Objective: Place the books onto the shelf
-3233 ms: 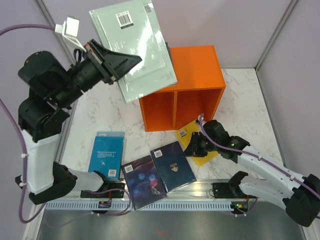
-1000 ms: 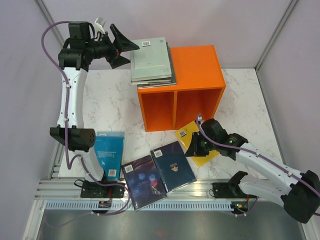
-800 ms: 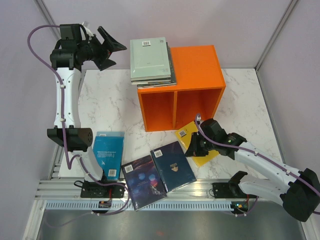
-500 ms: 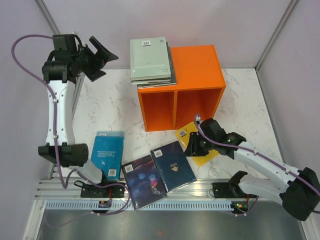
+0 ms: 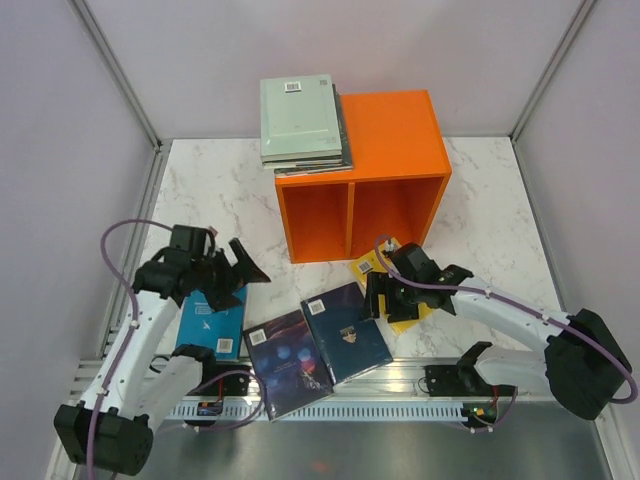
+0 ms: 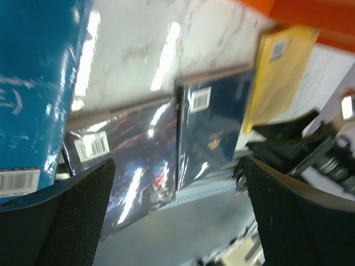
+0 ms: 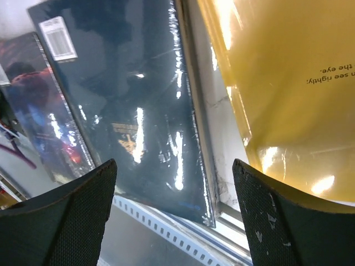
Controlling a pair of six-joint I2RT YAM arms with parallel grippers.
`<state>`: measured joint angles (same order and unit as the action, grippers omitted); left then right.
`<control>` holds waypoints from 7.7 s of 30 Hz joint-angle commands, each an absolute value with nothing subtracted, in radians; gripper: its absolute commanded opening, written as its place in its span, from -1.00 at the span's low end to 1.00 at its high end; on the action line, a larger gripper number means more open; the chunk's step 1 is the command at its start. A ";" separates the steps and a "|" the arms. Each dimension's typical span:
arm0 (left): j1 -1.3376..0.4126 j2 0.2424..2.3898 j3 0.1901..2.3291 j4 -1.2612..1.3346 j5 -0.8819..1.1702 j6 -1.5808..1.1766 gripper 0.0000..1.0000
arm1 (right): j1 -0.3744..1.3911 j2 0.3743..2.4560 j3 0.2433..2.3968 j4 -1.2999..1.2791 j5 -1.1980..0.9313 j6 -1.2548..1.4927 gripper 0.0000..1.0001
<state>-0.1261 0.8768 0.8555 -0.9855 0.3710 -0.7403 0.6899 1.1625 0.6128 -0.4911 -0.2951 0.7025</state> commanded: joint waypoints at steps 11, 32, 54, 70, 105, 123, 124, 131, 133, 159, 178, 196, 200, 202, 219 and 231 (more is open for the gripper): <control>-0.629 1.171 0.610 -0.433 0.238 -1.020 1.00 | 0.686 1.310 0.419 -0.201 -0.374 0.770 0.75; -0.847 1.595 0.592 -0.140 0.144 -1.141 1.00 | 0.692 1.361 0.098 0.344 -0.525 1.077 -0.18; -0.854 0.908 0.638 -0.670 -0.031 -1.091 1.00 | 0.690 0.567 0.722 -0.788 0.323 0.997 -1.00; -0.856 0.759 0.721 -0.882 -0.023 -1.057 1.00 | 0.683 0.862 0.931 -0.447 0.659 0.841 -1.00; -0.854 0.433 0.673 -1.011 -0.130 -1.048 1.00 | 0.568 1.729 0.509 1.167 1.075 0.782 -1.00; -0.856 0.345 0.695 -1.117 -0.144 -1.111 1.00 | 0.534 1.747 0.502 0.931 1.040 0.920 0.52; -0.854 0.345 0.696 -1.118 -0.144 -1.111 0.99 | 0.528 1.731 0.485 0.890 1.035 0.940 0.54; -0.856 0.341 0.704 -1.121 -0.147 -1.120 0.99 | 0.525 1.516 0.474 0.617 0.947 0.989 0.57; -0.854 0.341 0.707 -1.120 -0.150 -1.124 1.00 | 0.525 1.430 0.462 0.540 0.921 0.989 0.55; -0.874 0.879 0.474 -0.309 0.103 -1.138 1.00 | 0.457 0.958 0.485 -0.430 0.376 0.822 0.89; -1.072 1.494 0.614 0.041 0.064 -1.299 0.99 | 0.207 1.170 0.325 -0.014 -0.069 0.759 0.69; -1.072 1.591 0.557 0.147 0.011 -1.351 1.00 | 0.425 0.689 0.005 -0.192 -0.267 1.063 0.48; -1.072 1.617 0.516 0.199 0.015 -1.367 1.00 | 0.498 0.745 -0.031 -0.141 -0.268 1.094 0.47; -1.072 1.621 0.488 0.279 0.020 -1.388 1.00 | 0.532 0.814 -0.029 -0.085 -0.275 1.101 0.47; -1.072 1.316 0.296 0.218 -0.043 -1.445 -0.58 | 0.680 0.910 0.153 -0.211 -0.146 1.061 0.40; -1.060 1.036 0.402 0.017 -0.023 -1.210 -0.95 | 0.678 0.812 0.301 -0.190 -0.199 1.017 0.61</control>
